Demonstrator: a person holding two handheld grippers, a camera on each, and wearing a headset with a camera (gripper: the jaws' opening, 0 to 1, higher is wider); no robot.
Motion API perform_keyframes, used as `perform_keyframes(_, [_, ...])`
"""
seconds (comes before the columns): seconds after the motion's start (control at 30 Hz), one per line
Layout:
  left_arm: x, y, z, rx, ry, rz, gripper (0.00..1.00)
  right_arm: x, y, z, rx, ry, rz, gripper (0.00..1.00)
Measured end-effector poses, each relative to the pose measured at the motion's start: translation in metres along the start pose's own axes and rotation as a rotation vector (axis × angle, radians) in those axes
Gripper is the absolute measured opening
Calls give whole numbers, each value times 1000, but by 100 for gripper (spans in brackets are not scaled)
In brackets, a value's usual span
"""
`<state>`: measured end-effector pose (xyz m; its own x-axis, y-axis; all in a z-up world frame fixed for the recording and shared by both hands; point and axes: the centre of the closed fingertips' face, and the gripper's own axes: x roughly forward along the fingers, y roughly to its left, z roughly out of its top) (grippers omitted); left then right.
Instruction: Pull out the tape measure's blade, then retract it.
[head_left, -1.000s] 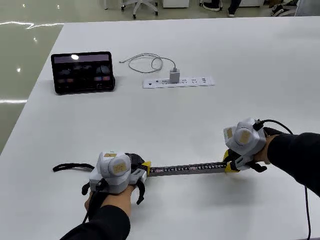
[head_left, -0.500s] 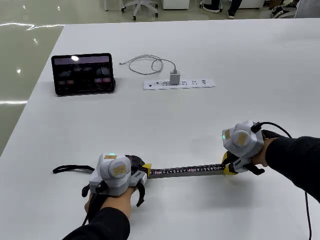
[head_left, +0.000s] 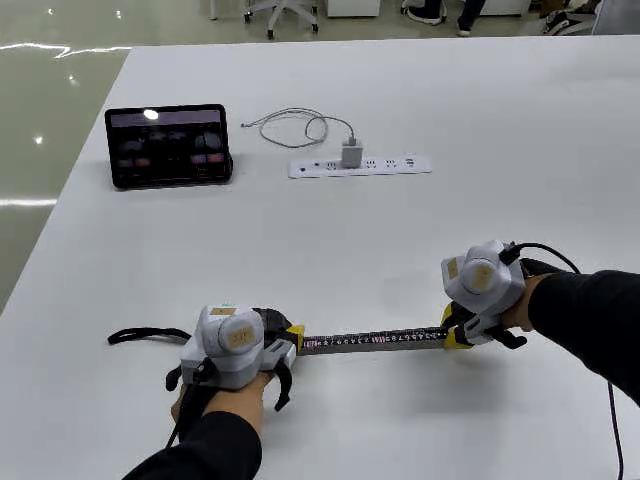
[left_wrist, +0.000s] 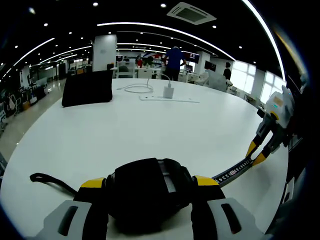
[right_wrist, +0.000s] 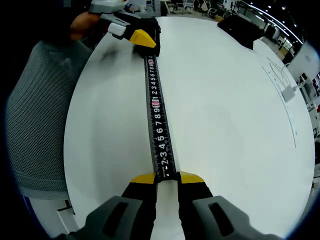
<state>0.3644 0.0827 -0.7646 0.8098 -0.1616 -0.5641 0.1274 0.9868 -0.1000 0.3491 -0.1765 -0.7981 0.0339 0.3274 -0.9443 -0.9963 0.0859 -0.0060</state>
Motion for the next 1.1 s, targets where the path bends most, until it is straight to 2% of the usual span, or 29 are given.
perform_keyframes(0.4, [0, 0, 0, -1, 3, -2, 63, 2, 1, 6, 5, -3, -2, 11])
perform_keyframes(0.77, [0, 0, 0, -2, 6, -4, 63, 6, 3, 19, 6, -24, -3, 11])
perform_keyframes(0.87, [0, 0, 0, -2, 7, -4, 63, 9, 4, 26, 2, -38, 0, 11])
perform_keyframes(0.93, [0, 0, 0, -2, 7, -4, 63, 12, 7, 36, -2, -63, 6, 11])
perform_keyframes(1.03, [0, 0, 0, -2, 8, -5, 63, 16, 8, 47, -25, -50, 6, 11])
perform_keyframes(1.1, [0, 0, 0, -1, 9, -5, 63, 17, 6, 47, -23, -37, 11, 10])
